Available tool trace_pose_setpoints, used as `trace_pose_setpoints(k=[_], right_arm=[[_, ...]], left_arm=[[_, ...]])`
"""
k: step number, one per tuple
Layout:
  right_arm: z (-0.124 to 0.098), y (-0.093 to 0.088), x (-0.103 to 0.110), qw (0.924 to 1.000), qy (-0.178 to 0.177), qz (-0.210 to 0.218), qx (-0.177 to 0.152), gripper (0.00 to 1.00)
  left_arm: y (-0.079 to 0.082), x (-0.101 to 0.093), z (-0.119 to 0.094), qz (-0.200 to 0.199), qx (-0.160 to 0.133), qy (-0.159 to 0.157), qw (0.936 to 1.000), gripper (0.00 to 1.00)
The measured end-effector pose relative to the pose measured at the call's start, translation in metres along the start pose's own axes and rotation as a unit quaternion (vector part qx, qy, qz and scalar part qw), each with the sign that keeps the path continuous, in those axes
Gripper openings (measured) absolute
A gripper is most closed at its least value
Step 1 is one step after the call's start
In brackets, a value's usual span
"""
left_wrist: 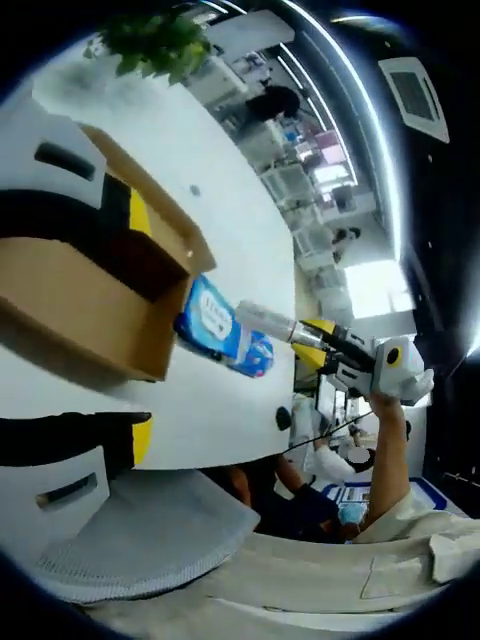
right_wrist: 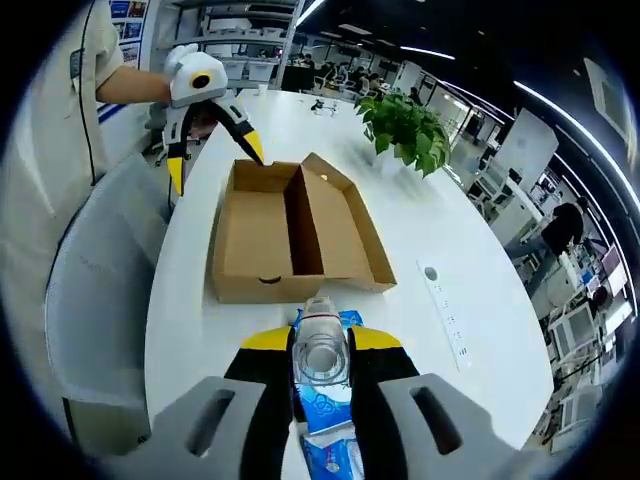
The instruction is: Operate the shoe box by opening the lid, removing the specified soft item, and placing it in the target area until the item is outside and the box remains undamaged.
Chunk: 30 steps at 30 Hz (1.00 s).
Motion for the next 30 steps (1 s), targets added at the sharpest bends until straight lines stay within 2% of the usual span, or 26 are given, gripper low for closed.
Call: trace_pose_setpoints(k=[14,24,25,30], right_arm=[[0.016,-0.017,-0.053,0.9980,0.007,-0.006,0.063,0.17],[0.034,-0.026,-0.076,0.9944,0.016,-0.007,0.105,0.17],[0.038,-0.030,-0.085,0.9937,0.017,-0.008,0.110,0.17],[0.050,-0.037,-0.091,0.9907,0.026,-0.011,0.133,0.17]], left_arm=[[-0.014,0.003,-0.026,-0.058,0.006,0.061,0.9964,0.83],[-0.027,0.008,-0.042,-0.088,0.018,0.096,0.9914,0.93],[-0.028,0.008,-0.043,-0.090,0.019,0.099,0.9908,0.95],[-0.033,0.012,-0.049,-0.103,0.023,0.115,0.9877,1.00]])
Point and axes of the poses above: the point that each gripper's makers call its tool centre point, and the gripper's own axes: z roughly forward along the fingers, x roughly to its left, y roughly out of its top, the point moved 1 cm from there along -z, roughly backward along the fingers, and after that the axes turned 12 degrees about z, right-handed, at the moved point
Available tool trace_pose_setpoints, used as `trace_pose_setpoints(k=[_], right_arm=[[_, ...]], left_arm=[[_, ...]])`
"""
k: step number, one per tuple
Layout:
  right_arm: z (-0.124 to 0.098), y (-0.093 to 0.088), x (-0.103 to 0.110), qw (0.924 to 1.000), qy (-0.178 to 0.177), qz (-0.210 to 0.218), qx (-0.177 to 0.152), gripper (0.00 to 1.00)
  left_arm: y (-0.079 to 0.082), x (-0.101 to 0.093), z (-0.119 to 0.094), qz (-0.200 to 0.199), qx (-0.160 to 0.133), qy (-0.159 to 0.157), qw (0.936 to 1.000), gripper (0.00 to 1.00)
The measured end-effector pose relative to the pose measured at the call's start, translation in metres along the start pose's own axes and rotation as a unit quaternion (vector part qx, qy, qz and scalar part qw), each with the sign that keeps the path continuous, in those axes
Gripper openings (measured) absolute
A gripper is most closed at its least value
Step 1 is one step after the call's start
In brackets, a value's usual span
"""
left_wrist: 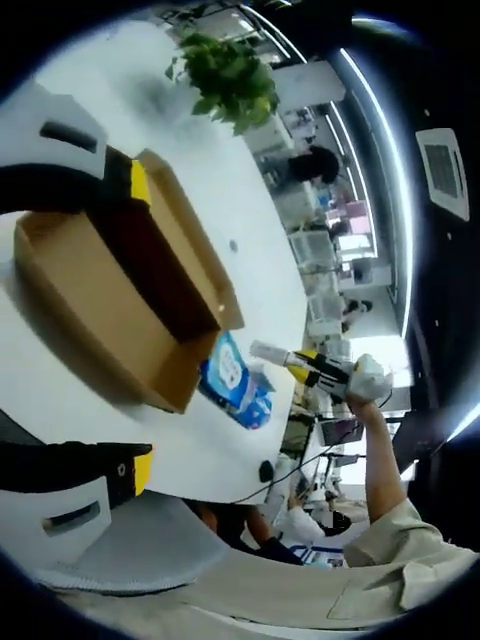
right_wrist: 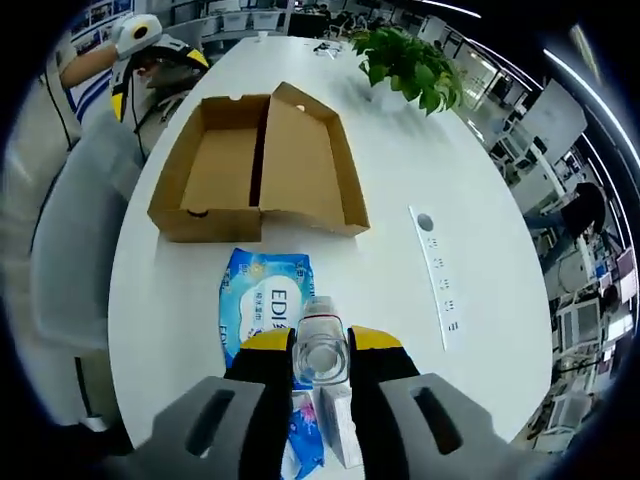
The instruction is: Operate the shoe box by opening the lid, removing the specified soft item, and placing it in the target area until the item is outside and the box remains undamaged.
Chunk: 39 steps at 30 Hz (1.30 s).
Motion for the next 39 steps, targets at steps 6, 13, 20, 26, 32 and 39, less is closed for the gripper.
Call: trace_pose_setpoints(k=[6,13,20,26,32,39], right_arm=[[0.015,-0.005,-0.007,0.9996,0.009,-0.007,0.027,0.18],[0.033,-0.014,-0.017,0.9983,0.023,-0.004,0.054,0.18],[0.048,-0.020,-0.017,0.9967,0.035,-0.003,0.073,0.18],[0.056,-0.021,-0.019,0.9954,0.045,-0.001,0.085,0.18],[0.065,-0.019,-0.021,0.9943,0.053,-0.003,0.093,0.18],[0.071,-0.014,-0.025,0.9939,0.059,0.000,0.093,0.18]], left_arm=[[-0.005,0.006,-0.004,-0.011,0.006,0.012,0.9998,1.00],[-0.017,0.012,-0.009,-0.023,0.019,0.025,0.9992,1.00],[-0.030,0.014,-0.011,-0.038,0.032,0.031,0.9983,1.00],[-0.039,0.013,-0.011,-0.054,0.039,0.031,0.9973,0.99],[-0.045,0.016,-0.010,-0.061,0.044,0.033,0.9966,0.99],[-0.055,0.023,-0.012,-0.069,0.051,0.040,0.9955,0.98]])
Point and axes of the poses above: the point that each gripper's makers call its tool centre point, and the gripper's own axes: z roughly forward along the fingers, x roughly to its left, y roughly out of its top, the point moved 1 cm from there along -z, roughly backward along the fingers, and after that the axes turned 12 degrees about z, right-handed, at the moved point
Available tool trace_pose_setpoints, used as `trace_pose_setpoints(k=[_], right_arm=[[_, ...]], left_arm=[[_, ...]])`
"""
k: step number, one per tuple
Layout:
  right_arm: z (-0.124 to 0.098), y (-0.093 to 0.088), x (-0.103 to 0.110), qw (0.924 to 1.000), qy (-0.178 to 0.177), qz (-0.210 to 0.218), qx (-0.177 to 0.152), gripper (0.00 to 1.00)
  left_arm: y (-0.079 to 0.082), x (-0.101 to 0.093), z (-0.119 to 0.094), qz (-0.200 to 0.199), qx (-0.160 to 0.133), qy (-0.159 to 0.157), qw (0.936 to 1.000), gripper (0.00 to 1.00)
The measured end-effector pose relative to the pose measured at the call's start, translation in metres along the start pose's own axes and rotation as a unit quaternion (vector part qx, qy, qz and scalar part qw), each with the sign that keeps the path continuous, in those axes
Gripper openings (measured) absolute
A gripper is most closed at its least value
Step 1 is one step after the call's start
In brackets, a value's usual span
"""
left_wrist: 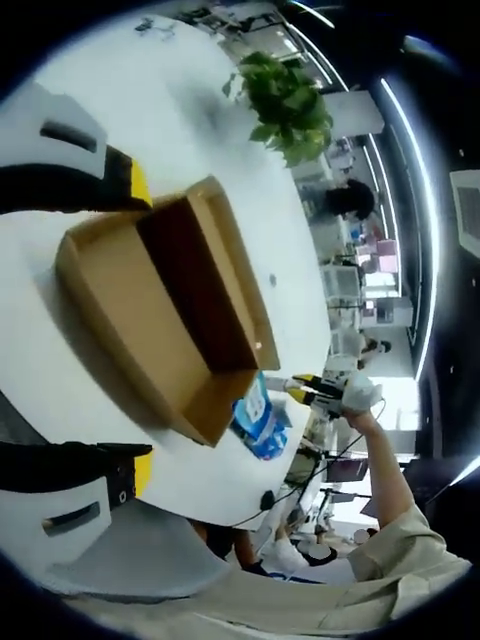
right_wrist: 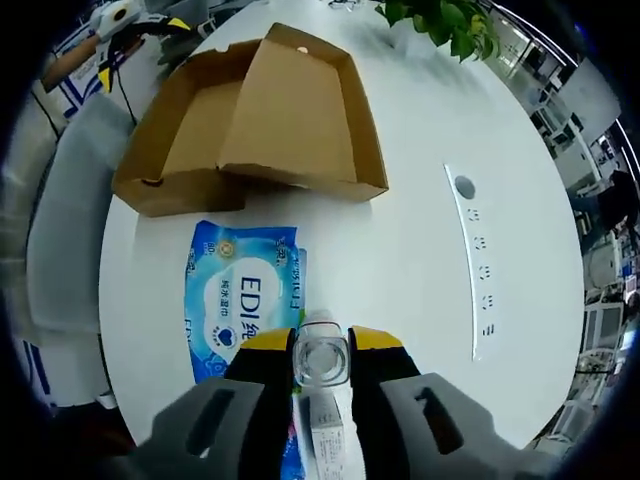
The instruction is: Operate the shoe box by opening the lid, removing the specified soft item, and placing it in the target area until the item is outside and the box remains undamaged.
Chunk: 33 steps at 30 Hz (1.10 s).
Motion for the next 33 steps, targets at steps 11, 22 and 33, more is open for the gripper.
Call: trace_pose_setpoints(k=[11,22,33], right_arm=[[0.001,0.001,-0.008,0.9999,-0.010,-0.009,0.006,0.20],[-0.010,0.009,-0.007,0.9995,-0.028,-0.013,-0.010,0.27],[-0.024,0.040,0.012,0.9976,-0.046,0.007,-0.051,0.28]], left_arm=[[-0.016,0.011,-0.002,-0.013,0.020,0.019,0.9995,0.93],[-0.026,0.024,-0.004,-0.025,0.033,0.046,0.9981,0.81],[-0.039,0.026,-0.004,-0.035,0.059,0.063,0.9956,0.63]])
Point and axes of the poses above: the point that each gripper's makers call its tool centre point, and the gripper's own axes: z roughly forward along the fingers, x roughly to its left, y roughly out of its top, the point moved 1 cm from there along -z, roughly backward along the fingers, and after that the axes turned 12 degrees about z, right-handed, at the moved point
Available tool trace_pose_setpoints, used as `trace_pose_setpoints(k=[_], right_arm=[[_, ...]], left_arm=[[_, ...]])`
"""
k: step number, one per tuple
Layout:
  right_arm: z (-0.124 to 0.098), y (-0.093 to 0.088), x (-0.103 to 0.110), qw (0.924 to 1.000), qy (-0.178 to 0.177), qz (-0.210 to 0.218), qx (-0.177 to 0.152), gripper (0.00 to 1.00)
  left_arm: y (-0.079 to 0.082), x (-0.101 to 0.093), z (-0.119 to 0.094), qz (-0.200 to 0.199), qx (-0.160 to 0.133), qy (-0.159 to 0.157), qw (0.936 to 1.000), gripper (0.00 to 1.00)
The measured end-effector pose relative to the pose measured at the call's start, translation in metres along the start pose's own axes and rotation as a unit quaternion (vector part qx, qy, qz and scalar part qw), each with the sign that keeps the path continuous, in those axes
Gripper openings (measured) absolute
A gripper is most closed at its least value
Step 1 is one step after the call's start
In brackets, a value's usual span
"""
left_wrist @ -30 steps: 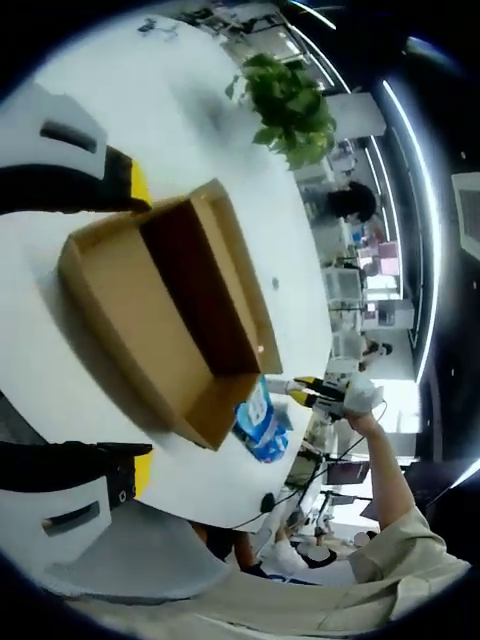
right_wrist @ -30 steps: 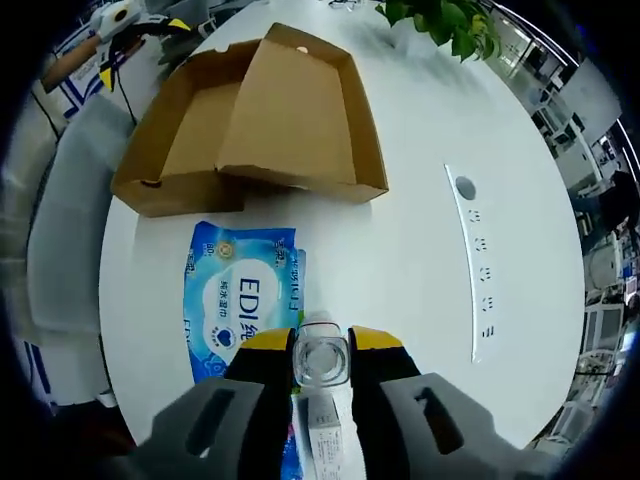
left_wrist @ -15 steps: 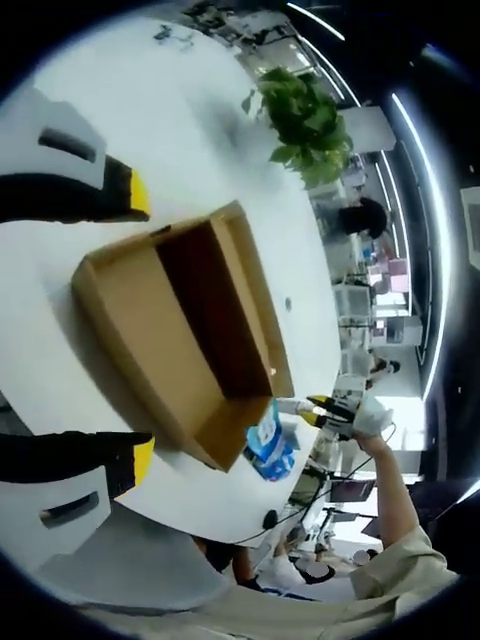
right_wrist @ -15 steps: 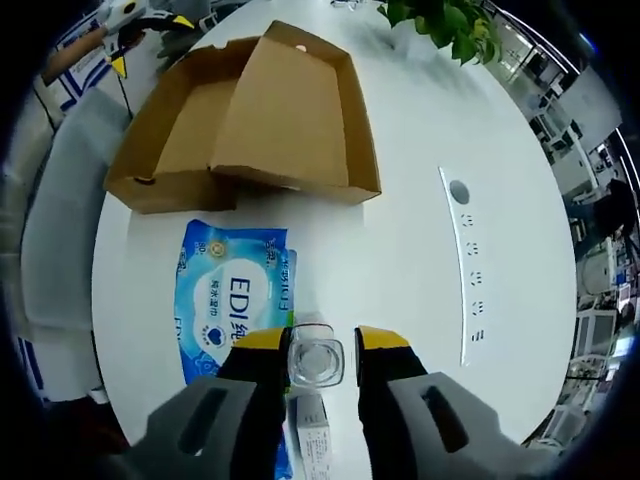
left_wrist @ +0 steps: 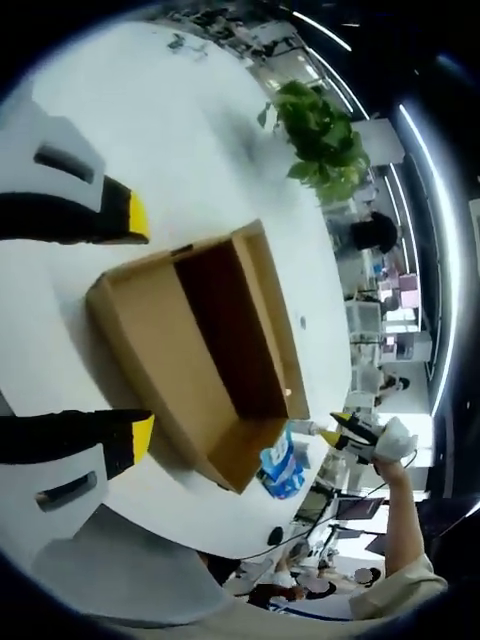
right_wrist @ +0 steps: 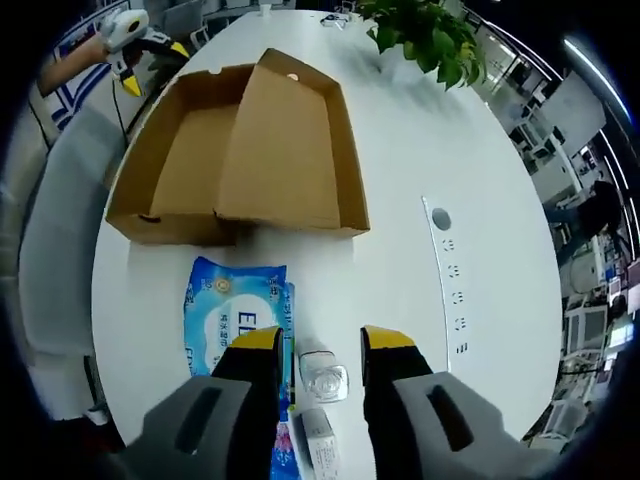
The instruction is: Operate the shoe box by opening the lid, removing the specified soft item, and placing it in the target area until the item is outside and the box remains undamaged.
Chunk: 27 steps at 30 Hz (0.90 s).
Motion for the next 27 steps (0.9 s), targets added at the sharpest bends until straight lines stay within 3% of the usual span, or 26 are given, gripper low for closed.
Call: trace_pose_setpoints(k=[10,16,23,27], right_arm=[[0.010,0.029,0.008,0.9956,-0.007,0.087,-0.035,0.25],[0.025,0.035,0.010,0.9914,-0.014,0.124,-0.040,0.20],[0.043,0.038,0.006,0.9814,-0.025,0.184,-0.048,0.19],[0.050,0.043,0.001,0.9690,-0.030,0.236,-0.067,0.18]], left_arm=[[-0.012,0.019,0.004,-0.044,0.015,0.038,0.9982,0.42],[-0.022,0.030,0.007,-0.066,0.025,0.059,0.9958,0.33],[-0.032,0.037,0.012,-0.096,0.036,0.066,0.9925,0.25],[-0.035,0.040,0.014,-0.113,0.041,0.074,0.9899,0.18]])
Point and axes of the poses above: the point that each gripper's makers call its tool centre point, and the gripper's own axes: z roughly forward along the fingers, x roughly to its left, y roughly out of its top, the point moved 1 cm from there along -z, roughly backward along the fingers, and after that the axes turned 12 degrees about z, right-handed, at the moved point
